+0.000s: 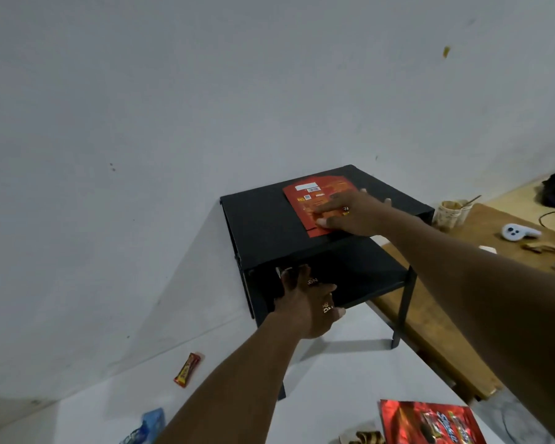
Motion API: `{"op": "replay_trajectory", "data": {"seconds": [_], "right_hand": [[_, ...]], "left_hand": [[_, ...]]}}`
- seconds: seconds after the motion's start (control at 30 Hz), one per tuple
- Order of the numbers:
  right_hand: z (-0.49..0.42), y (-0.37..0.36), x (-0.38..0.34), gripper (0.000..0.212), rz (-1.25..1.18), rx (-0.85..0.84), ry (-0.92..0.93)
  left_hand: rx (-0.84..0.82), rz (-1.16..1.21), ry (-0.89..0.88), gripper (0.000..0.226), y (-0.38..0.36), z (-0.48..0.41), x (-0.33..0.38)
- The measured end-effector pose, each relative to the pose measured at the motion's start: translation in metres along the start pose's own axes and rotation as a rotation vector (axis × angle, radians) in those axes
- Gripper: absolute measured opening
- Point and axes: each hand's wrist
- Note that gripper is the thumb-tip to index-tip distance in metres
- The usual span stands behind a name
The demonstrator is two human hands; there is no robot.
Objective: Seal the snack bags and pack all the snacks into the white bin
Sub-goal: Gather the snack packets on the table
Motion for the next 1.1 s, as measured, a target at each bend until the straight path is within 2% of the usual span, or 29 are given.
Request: {"op": "replay_trajectory", "data": {"seconds": [0.13,0.23,0.37,0.5,0.7,0.9,1.0,1.1], "right_hand": [[0.002,0.003,-0.003,0.048,0.016,0.011,-0.029],[0.013,0.000,-0.008,0.042,0.004,0.062,-0.043],[0.033,-0.006,-0.016,0.029,-0.007,0.173,-0.026],[0.063,-0.011,-0.024,0.020,-0.072,0.236,0.027],[0.125,-0.016,-0.049,0.024,-0.125,0.252,0.063],[0.215,-0.036,-0.132,0.023,-0.170,0.227,0.162],[0.265,-0.057,-0.197,0.025,-0.184,0.140,0.270],[0.320,-0.084,-0.274,0.030,-0.195,0.090,0.390]], "left_hand": [[0.179,0.073,0.087,0.033,0.003,-0.001,0.011],[0.174,0.051,0.118,0.027,0.003,0.009,0.018],[0.208,0.161,0.187,0.014,-0.004,0.031,0.025],[0.351,0.186,0.088,0.013,-0.010,0.062,0.032],[0.460,0.224,-0.132,0.023,-0.004,0.138,0.036],[0.496,0.240,-0.131,0.022,0.007,0.268,0.033],[0.529,0.213,-0.054,0.021,0.008,0.350,0.014],[0.546,0.155,0.105,0.020,0.009,0.447,-0.022]]}}
Point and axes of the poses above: each hand's wrist, its own z-axis away from the middle knuckle, its own y-axis out of the back of the hand, x = y × z, and after that the axes turned 12 degrees about -y, right-handed
